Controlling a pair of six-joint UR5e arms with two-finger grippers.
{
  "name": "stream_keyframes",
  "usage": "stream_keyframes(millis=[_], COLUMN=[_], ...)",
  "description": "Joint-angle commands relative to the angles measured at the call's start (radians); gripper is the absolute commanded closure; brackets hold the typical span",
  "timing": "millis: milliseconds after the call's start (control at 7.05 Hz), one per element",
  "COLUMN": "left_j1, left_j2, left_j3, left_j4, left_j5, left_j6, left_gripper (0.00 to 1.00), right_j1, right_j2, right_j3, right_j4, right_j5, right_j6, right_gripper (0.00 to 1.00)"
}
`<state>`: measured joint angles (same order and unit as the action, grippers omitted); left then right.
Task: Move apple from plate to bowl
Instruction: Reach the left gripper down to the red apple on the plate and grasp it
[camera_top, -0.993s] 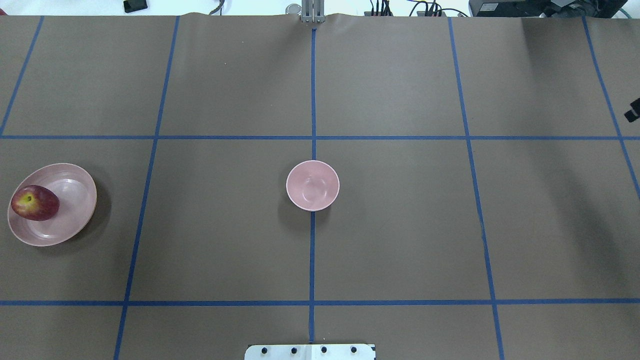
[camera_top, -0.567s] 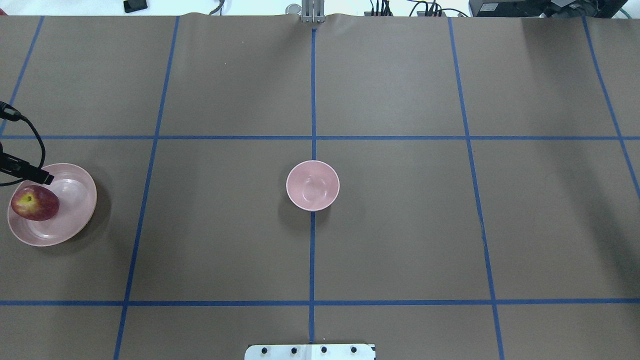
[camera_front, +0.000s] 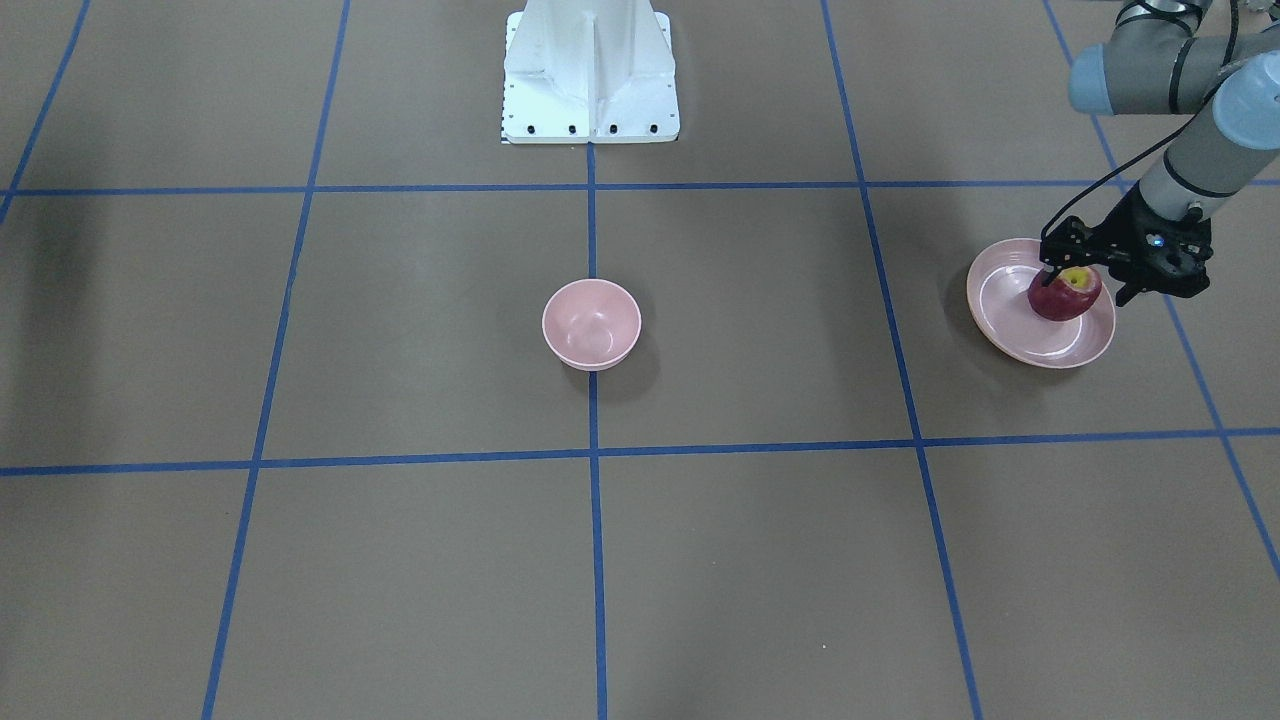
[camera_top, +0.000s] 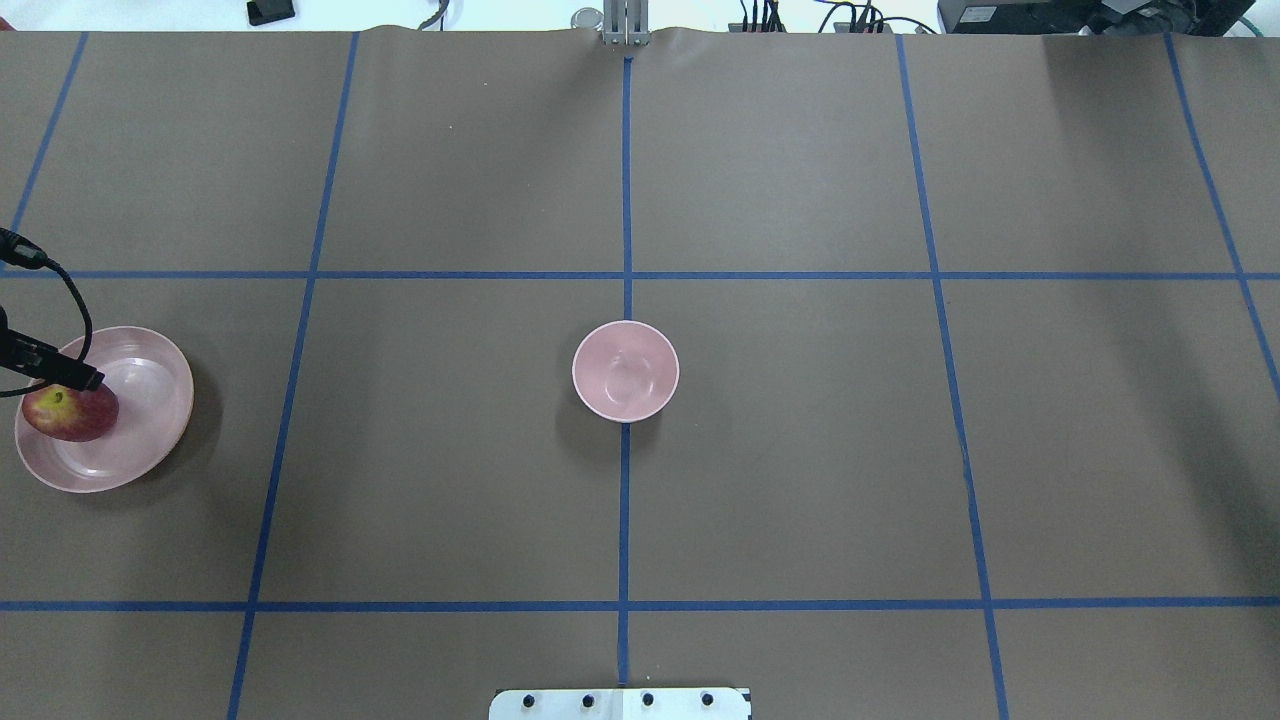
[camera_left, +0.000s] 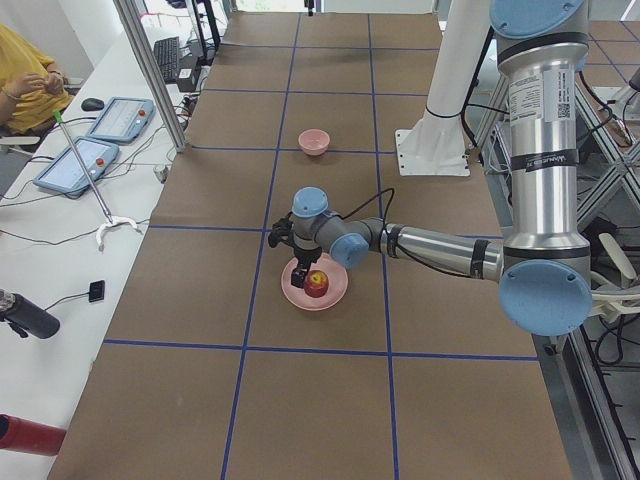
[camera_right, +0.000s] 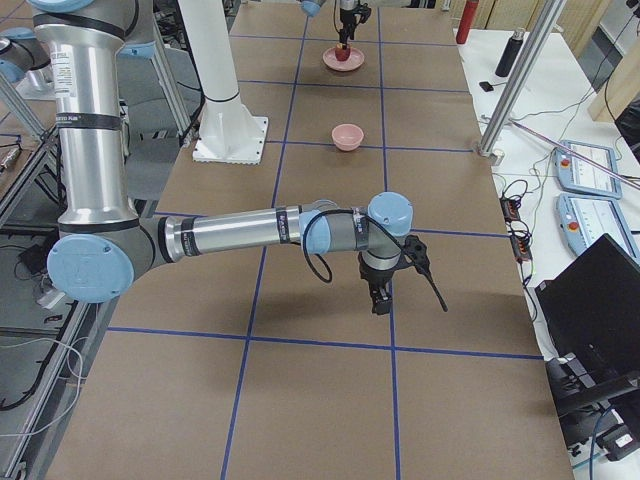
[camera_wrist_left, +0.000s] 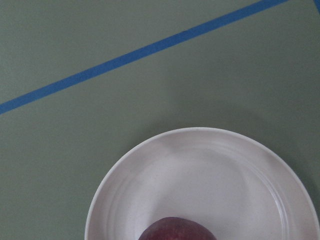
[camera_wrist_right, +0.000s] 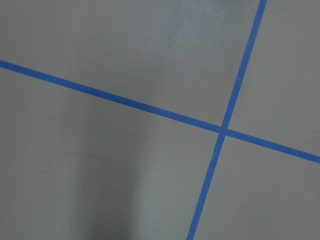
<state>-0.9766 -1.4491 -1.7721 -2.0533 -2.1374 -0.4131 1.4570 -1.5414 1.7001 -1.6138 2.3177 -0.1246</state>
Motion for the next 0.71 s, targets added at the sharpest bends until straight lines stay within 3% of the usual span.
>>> stream_keyframes(millis=[0, 567], left_j1=[0.019, 0.044], left_j2=[0.013, 0.001], left_j3=[0.006, 0.069], left_j4=[-0.007, -0.018], left_j5=[-0.004, -0.01], left_j6=[-0.001, -0.001], left_gripper=[0.01, 0.01], right_j1=[0.0, 0.0], right_j2=[0.0, 0.0], right_j3=[0.0, 0.0], right_j4=[0.0, 0.0], right_j5=[-0.001, -0.001], right_j6=[0.0, 0.0], right_gripper=[0.0, 0.0])
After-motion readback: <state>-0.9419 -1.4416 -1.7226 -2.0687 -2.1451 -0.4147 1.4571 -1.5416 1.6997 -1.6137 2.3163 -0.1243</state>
